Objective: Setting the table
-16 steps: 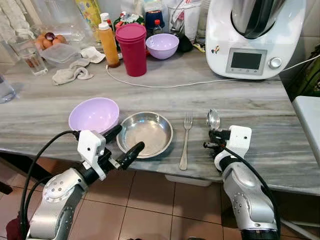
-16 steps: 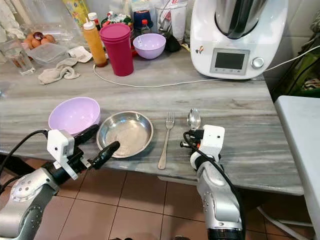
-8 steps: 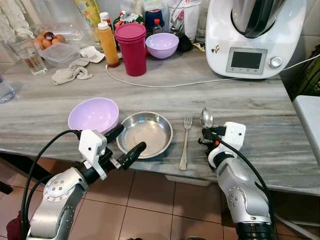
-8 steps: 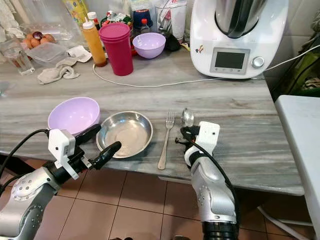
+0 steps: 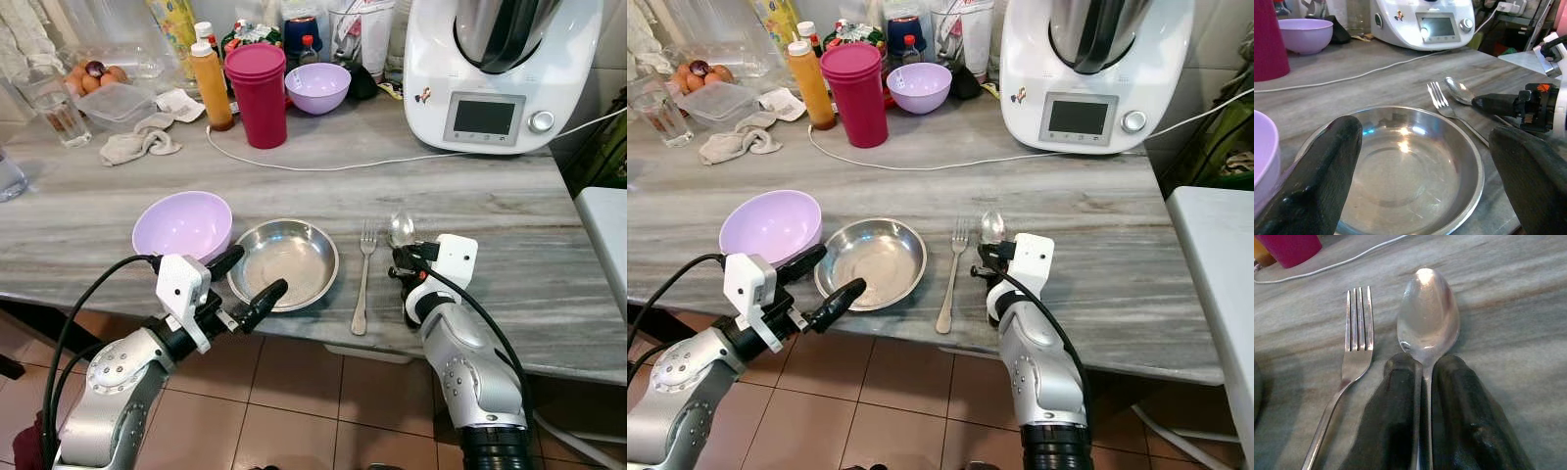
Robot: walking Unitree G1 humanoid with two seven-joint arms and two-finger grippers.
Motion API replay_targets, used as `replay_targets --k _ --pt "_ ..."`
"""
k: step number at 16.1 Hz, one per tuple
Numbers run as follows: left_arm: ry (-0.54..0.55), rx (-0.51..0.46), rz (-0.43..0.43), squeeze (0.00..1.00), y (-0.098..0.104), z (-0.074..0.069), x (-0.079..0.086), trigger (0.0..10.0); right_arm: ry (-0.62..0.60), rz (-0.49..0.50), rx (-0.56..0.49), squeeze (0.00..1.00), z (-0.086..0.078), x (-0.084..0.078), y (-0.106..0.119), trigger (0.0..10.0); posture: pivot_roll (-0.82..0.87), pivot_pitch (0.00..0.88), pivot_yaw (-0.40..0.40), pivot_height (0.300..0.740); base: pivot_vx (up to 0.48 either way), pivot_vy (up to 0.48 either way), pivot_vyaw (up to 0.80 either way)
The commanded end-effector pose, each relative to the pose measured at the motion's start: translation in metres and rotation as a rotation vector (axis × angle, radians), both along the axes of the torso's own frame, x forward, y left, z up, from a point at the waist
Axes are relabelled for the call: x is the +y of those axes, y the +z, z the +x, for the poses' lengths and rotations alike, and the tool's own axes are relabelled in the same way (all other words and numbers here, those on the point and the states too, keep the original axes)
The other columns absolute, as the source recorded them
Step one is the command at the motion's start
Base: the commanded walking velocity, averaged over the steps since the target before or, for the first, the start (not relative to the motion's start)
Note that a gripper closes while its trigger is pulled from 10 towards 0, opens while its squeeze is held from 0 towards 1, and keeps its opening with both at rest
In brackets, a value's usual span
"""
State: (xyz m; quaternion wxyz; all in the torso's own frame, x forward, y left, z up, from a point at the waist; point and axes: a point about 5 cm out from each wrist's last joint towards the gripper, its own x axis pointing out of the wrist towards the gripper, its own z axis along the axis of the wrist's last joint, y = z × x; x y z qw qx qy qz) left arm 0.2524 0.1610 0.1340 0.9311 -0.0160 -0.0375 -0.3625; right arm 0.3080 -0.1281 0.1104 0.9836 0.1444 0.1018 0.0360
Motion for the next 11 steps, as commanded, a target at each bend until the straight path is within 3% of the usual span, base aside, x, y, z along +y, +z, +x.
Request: replay_targets --k 1,6,11 --pt "-0.012 0.001 0.013 0.0 0.001 -0.002 -0.001 10.0 -0.002 0.011 0.091 1.0 -0.005 0.002 -0.018 10.0 -0.17 0.128 0.065 0.74 0.0 0.0 0.0" --pt "-0.015 -0.001 0.013 0.0 0.001 -0.001 -0.001 10.0 -0.005 0.005 0.078 1.0 -0.005 0.0 -0.016 10.0 -0.18 0.127 0.064 0.74 0.0 0.0 0.0" --pt "-0.013 -0.008 0.006 0.0 0.002 0.001 -0.002 10.0 0.005 -0.156 -0.151 1.0 -0.006 -0.007 0.021 10.0 -0.18 0.119 0.064 0.74 0.0 0.0 0.0"
